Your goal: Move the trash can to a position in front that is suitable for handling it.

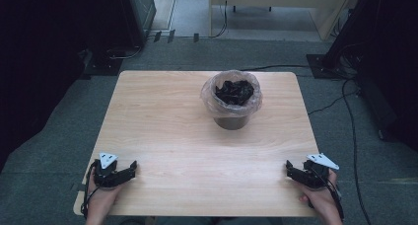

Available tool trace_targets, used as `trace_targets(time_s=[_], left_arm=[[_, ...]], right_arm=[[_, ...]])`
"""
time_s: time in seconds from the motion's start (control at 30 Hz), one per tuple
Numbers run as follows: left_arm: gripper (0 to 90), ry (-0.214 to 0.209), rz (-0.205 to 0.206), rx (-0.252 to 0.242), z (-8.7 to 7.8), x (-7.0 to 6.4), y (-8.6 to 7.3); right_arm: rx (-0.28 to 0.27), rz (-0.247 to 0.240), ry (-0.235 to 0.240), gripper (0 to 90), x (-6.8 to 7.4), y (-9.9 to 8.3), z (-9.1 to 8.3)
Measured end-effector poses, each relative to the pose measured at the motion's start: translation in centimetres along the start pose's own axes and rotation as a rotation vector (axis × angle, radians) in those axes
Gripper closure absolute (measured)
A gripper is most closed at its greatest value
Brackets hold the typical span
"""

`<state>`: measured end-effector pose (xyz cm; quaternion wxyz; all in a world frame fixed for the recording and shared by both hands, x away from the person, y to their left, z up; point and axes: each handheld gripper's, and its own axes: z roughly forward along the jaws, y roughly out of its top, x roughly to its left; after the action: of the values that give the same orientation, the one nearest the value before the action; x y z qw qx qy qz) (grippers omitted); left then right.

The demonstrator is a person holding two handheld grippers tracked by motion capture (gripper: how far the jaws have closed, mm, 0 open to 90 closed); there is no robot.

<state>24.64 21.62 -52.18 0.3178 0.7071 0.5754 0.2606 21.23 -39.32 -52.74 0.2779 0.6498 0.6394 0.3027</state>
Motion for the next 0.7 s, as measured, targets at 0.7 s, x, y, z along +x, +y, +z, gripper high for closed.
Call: trace_targets(time_s=[0.7], left_arm=[[21.5,0.002,0.043,0.004,-0.7,0.0,-0.4]], right_arm=[[-0.168,-0.040,0.134,33.2,3.1,6.9,-1.1]])
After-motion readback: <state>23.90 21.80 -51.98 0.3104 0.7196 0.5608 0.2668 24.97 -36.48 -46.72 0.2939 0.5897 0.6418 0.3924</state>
